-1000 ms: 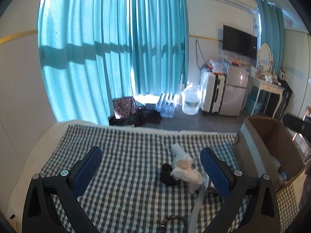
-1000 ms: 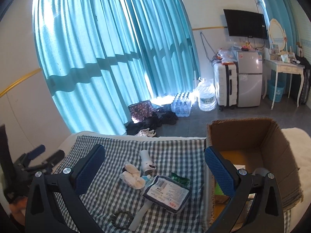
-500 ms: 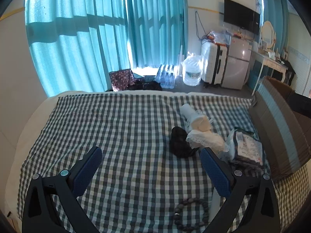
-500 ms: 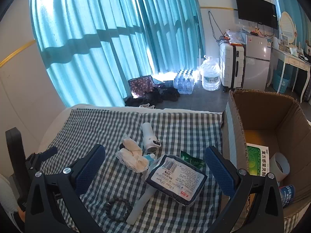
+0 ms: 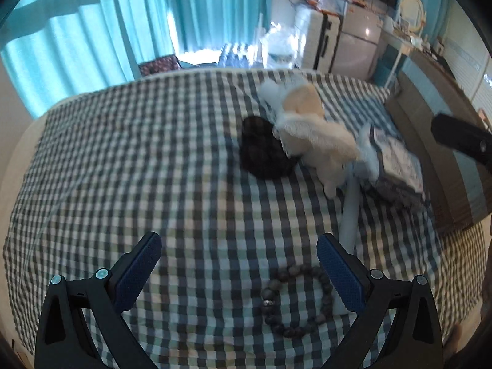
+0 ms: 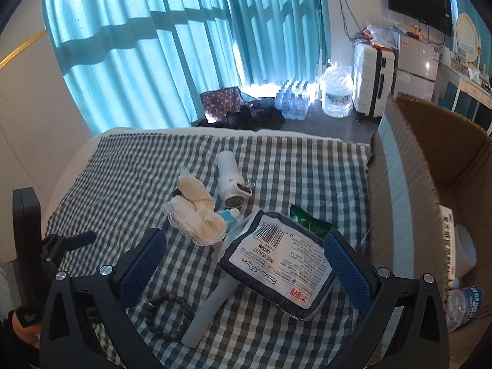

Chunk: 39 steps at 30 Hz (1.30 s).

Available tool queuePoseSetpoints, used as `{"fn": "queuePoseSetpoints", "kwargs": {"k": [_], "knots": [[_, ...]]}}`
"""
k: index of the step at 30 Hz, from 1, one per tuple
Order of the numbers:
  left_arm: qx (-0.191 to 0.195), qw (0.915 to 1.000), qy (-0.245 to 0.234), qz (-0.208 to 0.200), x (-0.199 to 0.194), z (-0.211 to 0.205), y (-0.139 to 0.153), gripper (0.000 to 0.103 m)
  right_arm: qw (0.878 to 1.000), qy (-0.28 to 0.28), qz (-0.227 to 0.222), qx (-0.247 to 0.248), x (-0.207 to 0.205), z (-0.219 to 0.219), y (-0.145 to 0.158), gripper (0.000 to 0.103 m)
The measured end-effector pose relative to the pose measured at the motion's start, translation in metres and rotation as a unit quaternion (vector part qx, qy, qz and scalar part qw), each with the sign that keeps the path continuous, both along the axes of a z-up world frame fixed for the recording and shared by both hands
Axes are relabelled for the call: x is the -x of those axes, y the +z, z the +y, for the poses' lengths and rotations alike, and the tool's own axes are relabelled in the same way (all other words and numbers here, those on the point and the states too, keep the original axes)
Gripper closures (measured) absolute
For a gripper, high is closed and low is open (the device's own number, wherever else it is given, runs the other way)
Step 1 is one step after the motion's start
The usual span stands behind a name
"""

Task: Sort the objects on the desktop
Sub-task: 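Grasp the dark bead bracelet with the left tool while the right tool grasps the tissue paper pack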

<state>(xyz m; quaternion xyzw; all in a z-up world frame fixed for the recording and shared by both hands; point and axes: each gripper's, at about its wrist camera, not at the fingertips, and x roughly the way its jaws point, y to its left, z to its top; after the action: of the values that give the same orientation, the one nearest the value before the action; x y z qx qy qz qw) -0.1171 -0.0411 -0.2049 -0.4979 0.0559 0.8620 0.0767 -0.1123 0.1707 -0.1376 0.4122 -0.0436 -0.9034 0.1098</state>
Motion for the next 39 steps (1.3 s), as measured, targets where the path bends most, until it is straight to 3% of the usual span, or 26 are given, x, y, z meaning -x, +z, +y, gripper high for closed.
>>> {"fn": "queuePoseSetpoints", "kwargs": {"k": [4, 11, 14, 18, 25, 28, 31, 33, 34, 35, 37, 39], "knots": [[0.019, 0.9992, -0.011, -0.034, -0.001, 0.006, -0.02, 0.0, 1.0, 0.011, -0.012, -0.001, 0.004, -0.004, -0.009, 0.0], [-0.019, 0.9944, -0.032, -0.099, -0.003, 0.012, -0.045, 0.0, 0.998, 0.008, -0.05, -0.026, 0.011, -0.007, -0.036, 0.0], [-0.005, 0.9911, -0.033, -0.129, -0.002, 0.016, -0.061, 0.0, 0.997, -0.005, -0.068, -0.035, 0.014, -0.001, -0.046, 0.0], [0.028, 0.9889, -0.013, -0.146, 0.001, 0.012, -0.078, 0.0, 0.995, -0.026, -0.088, -0.031, 0.016, 0.008, -0.057, 0.0], [0.027, 0.9902, -0.009, -0.137, 0.001, 0.013, -0.084, 0.002, 0.993, -0.041, -0.108, -0.039, 0.018, 0.014, -0.07, 0.0], [0.024, 0.992, -0.015, -0.123, 0.0, 0.018, -0.077, 0.02, 0.992, -0.044, -0.115, -0.038, 0.021, 0.015, -0.076, 0.0], [0.016, 0.993, -0.019, -0.116, -0.001, 0.018, -0.071, 0.046, 0.991, -0.043, -0.113, -0.049, 0.021, 0.014, -0.08, 0.0], [0.014, 0.994, -0.02, -0.107, -0.002, 0.017, -0.067, 0.077, 0.991, -0.04, -0.115, -0.061, 0.022, 0.012, -0.084, 0.0], [0.015, 0.9944, -0.022, -0.102, -0.003, 0.018, -0.065, 0.085, 0.99, -0.038, -0.116, -0.066, 0.022, 0.01, -0.087, 0.0], [0.017, 0.9947, -0.023, -0.098, -0.004, 0.019, -0.065, 0.091, 0.99, -0.036, -0.118, -0.07, 0.022, 0.01, -0.089, 0.0], [0.019, 0.9952, -0.022, -0.093, -0.005, 0.02, -0.065, 0.092, 0.99, -0.036, -0.118, -0.072, 0.021, 0.01, -0.091, 0.0], [0.013, 0.9959, -0.021, -0.087, -0.005, 0.019, -0.063, 0.092, 0.99, -0.042, -0.117, -0.069, 0.02, 0.013, -0.09, 0.012]]}}
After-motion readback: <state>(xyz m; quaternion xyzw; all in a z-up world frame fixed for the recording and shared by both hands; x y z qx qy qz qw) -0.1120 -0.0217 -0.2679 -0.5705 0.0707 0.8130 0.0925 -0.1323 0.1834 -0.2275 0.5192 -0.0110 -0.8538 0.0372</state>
